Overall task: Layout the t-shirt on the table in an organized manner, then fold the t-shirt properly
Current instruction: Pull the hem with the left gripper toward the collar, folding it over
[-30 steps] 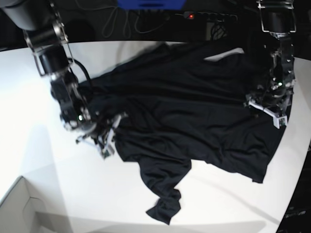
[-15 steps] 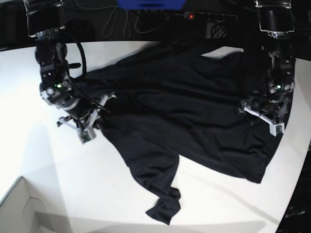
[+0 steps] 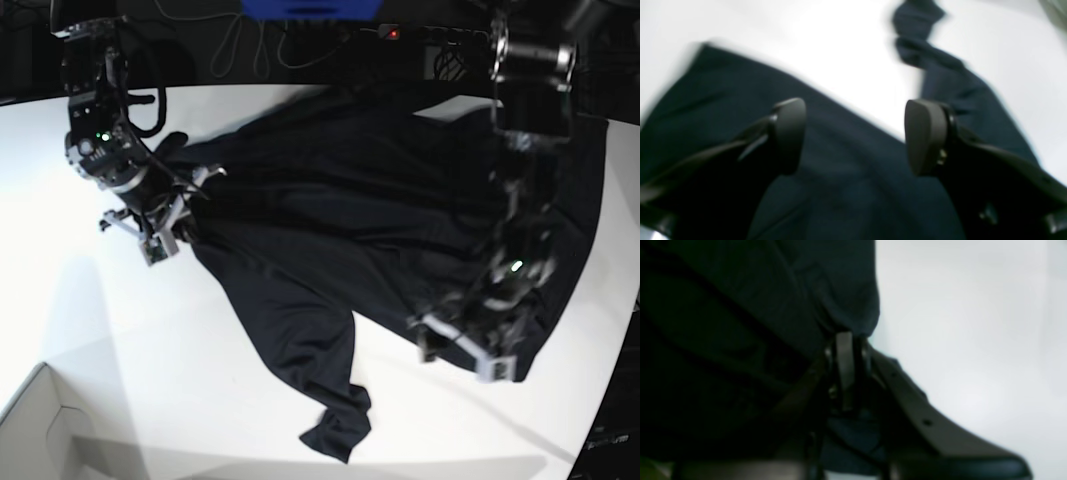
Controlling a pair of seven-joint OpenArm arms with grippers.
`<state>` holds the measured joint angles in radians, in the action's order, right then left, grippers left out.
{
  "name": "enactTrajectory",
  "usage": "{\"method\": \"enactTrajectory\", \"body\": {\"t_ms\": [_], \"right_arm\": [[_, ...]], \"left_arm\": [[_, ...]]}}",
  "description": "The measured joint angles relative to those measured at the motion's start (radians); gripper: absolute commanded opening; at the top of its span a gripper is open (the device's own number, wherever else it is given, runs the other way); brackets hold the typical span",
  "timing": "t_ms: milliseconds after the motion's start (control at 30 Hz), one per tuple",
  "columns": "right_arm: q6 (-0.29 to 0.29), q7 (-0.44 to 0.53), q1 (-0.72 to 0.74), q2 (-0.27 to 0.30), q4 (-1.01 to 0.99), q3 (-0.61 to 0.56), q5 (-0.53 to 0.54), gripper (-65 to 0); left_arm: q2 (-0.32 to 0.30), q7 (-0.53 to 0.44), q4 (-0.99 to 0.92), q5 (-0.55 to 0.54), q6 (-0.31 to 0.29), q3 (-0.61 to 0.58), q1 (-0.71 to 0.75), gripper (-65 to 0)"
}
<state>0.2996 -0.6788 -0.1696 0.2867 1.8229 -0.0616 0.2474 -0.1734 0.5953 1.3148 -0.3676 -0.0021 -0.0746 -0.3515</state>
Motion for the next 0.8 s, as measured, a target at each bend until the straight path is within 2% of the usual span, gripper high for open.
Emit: {"method": "enactTrajectory", "body": {"t_ms": [100,200,400,500,667,733,800], "right_arm": [[0.000,0.006,-0.003,0.000,0.000,0.000,0.000,-51.9],[0.000,0.004,-0.014,0.002,0.001,0.003,0.000,-45.4],[0.000,0.003,-0.014,0.001,0.000,0.000,0.001,-44.7],[0.000,0.002,-0.014,0.002,0.000,0.001,0.000,-44.7],[0.000,0.002,-0.017,0.002,0.000,0.001,0.000,-44.7],[0.000,0.001,-0.017,0.002,0.000,0.001,0.000,-44.7],[0.000,0.001,-0.017,0.002,0.000,0.001,0.000,-44.7]], "left_arm": [[0.072,-0.005,-0.228,0.000,0.001,-0.082,-0.135,-20.1],[0.143,-0.093,-0.531,0.006,0.005,-0.173,-0.282,-20.1],[0.258,-0.398,-0.970,0.002,0.002,-0.295,-0.408,-20.1],[0.291,-0.517,-1.088,0.008,0.002,-0.356,-0.411,-20.1],[0.294,-0.544,-1.100,0.003,0.003,-0.394,-0.403,-20.9],[0.291,-0.572,-1.098,0.005,0.003,-0.394,-0.390,-26.5],[0.278,-0.569,-1.096,0.000,0.002,-0.394,-0.390,-43.2]]}}
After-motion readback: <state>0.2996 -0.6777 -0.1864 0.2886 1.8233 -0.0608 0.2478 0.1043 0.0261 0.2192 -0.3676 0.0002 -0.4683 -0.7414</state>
